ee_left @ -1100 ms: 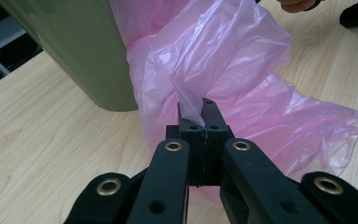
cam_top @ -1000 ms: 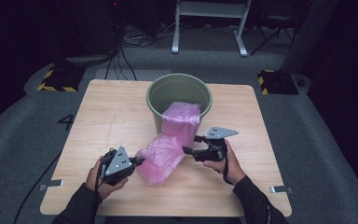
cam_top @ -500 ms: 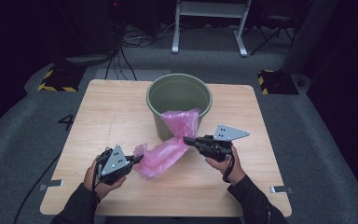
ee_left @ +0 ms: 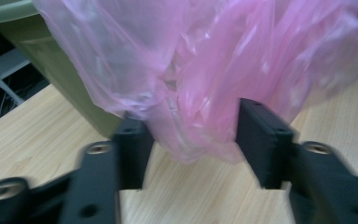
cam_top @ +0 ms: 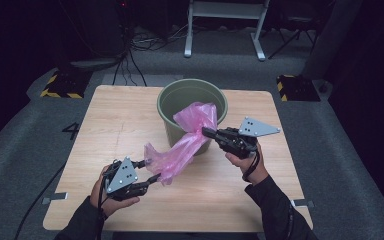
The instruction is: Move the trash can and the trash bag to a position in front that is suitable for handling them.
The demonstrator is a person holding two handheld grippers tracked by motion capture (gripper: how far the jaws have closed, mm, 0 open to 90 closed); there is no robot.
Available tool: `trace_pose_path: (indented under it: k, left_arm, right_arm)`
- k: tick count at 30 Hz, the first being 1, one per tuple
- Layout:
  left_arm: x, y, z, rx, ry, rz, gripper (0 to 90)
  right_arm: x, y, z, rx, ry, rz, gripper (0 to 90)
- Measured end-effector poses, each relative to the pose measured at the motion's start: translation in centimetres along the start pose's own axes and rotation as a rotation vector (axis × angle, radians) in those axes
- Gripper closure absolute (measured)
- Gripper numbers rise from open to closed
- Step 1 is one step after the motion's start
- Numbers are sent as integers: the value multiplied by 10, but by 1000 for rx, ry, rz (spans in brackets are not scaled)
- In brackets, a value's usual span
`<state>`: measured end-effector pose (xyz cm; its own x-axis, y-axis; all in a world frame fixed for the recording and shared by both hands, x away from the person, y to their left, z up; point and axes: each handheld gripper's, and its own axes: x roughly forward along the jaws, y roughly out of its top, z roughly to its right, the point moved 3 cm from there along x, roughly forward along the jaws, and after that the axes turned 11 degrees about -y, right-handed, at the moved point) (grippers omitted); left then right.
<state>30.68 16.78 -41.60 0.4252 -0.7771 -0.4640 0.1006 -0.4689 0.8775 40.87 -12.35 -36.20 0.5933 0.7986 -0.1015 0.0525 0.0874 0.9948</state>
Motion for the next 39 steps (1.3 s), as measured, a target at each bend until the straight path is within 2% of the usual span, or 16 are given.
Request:
trace_pose_path:
  k: [2,6,8,11,13,14,16,17,18,24,26,28,33,39]
  left_arm:
    - [1,1,1,3,3,0,421]
    - [11,7,3,10,-4,6,432]
    - [13,10,2,11,22,10,516]
    - [15,12,0,19,23,18,687]
    - [17,16,-1,40,17,26,790]
    - [17,18,-1,44,20,35,832]
    - [17,20,-1,57,20,40,893]
    - [17,20,-1,60,27,39,896]
    - [17,20,-1,64,29,35,897]
    - [16,20,-2,60,49,28,898]
    - [15,21,-1,60,53,30,898]
    - [15,22,-1,60,55,33,898]
    - [16,25,-2,60,64,43,899]
    - [20,30,-2,64,70,41,900]
  right_arm:
    - [3,3,4,-1,-8,-3,889]
    - [11,5,12,3,-12,-17,880]
    - [14,6,14,3,-8,-17,874]
    - [16,6,16,-5,-14,-25,867]
    - [21,7,19,-5,-36,-41,821]
    - [22,7,20,-5,-55,-52,773]
    - [23,7,22,2,-110,-67,621]
    - [22,7,23,-3,-148,-77,538]
    - [21,7,24,-8,-178,-84,501]
    - [6,5,20,-54,-201,-93,409]
    - [-3,6,16,-81,-213,-88,385]
    - [-18,6,9,-137,-224,-82,355]
    - [-37,-5,-4,-209,-202,-112,334]
    - [-47,-18,-12,-238,-200,-145,336]
